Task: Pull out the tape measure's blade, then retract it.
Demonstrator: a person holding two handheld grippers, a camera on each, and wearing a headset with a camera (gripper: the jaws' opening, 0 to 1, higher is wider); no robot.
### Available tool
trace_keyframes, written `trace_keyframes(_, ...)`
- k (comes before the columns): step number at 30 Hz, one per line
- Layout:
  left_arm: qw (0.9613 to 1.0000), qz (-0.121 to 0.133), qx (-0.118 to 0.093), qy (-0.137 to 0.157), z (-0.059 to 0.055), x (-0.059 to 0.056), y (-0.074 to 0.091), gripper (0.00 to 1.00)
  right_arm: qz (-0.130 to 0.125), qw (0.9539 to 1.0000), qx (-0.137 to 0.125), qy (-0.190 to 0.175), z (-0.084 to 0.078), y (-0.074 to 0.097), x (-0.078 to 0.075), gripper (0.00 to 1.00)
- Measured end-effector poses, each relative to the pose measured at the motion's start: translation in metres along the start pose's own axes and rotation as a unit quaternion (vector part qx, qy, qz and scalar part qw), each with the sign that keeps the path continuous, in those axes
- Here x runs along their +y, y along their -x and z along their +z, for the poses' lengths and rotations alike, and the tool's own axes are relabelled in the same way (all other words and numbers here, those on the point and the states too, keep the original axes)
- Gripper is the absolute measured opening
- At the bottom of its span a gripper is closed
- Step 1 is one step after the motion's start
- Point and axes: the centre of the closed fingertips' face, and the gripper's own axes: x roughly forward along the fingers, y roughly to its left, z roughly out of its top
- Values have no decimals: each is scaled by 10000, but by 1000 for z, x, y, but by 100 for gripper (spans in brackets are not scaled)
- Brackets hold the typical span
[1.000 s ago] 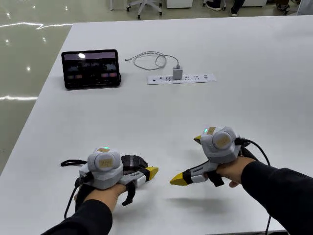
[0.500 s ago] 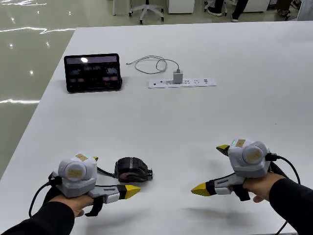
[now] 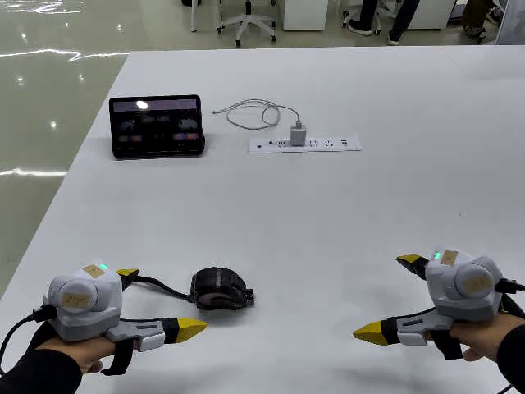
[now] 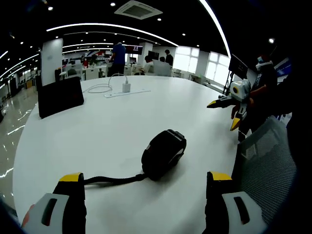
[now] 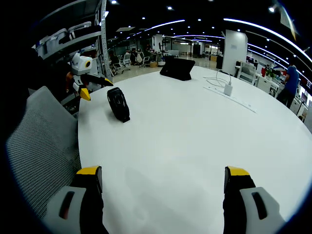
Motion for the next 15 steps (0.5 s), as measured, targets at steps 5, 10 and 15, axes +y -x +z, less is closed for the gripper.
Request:
trace_keyframes(5,9999,-51,97,-62,-11,-4,9,100,48,9999,52,101,-17,16,-3,100)
trace_keyframes(10,9999,-65,133,-41,-18,-2,20,100,-54,9999,82,-92,-33,33,-9,100)
trace_keyframes(15,9998,14,202,-41,-22,7,31,100,-210,9994,119,-230,-43,49,-16,100)
